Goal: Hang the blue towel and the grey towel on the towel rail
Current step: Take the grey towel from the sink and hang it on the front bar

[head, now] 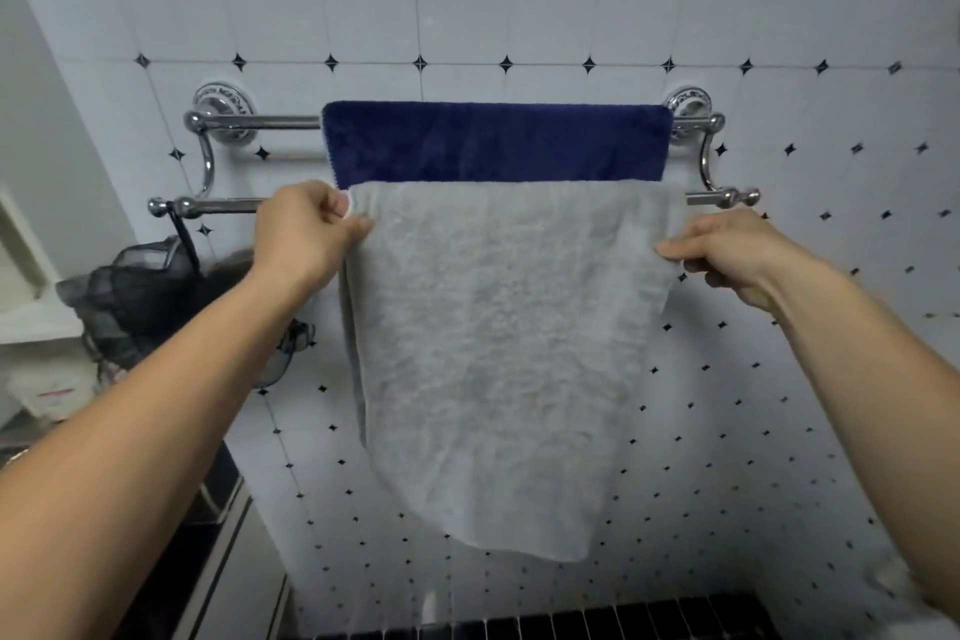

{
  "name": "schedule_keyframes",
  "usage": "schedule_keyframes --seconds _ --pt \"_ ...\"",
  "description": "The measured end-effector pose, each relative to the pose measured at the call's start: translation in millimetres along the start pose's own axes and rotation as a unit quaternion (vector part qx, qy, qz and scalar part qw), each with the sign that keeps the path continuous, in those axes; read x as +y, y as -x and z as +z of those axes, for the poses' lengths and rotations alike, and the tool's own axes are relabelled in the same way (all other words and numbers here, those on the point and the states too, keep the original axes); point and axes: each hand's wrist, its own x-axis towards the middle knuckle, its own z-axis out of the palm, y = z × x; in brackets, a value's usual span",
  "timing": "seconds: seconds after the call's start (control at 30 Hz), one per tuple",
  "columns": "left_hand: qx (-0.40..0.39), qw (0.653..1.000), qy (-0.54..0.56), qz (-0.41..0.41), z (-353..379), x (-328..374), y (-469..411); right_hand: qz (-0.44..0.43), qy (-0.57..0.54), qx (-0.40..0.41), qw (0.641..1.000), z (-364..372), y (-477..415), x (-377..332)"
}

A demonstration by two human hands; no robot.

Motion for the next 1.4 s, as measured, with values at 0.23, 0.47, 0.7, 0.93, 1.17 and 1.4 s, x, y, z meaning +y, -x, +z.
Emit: schedule_keyframes --seconds 0.23,0.47,0.7,0.93,1.17,1.4 --pt "-0.067 0.990 0.096 -0.073 -15 -1 -11 -0.001 -0.073 0.018 0.997 -35 -11 0" --pt "-0.073 0.988 0.088 -0.103 -3 -16 -6 0.024 -0.066 0.003 0.998 -11 -11 15" --pt "0.058 0.995 0.057 -0.056 3 -3 -4 0.013 -0.178 0.036 0.983 3 -19 0" --pt "-0.002 0.988 0.101 -0.121 -5 -15 -11 -0.028 -0.170 0.124 0.977 -10 -18 8" --pt "0.041 0.993 0.087 -0.075 -3 -2 -5 -0.022 -0.090 0.144 0.985 -5 -15 1" --pt "0.034 0.998 -0.046 -0.017 -2 14 -10 -0.092 -0.037 0.203 0.974 1 -12 -24"
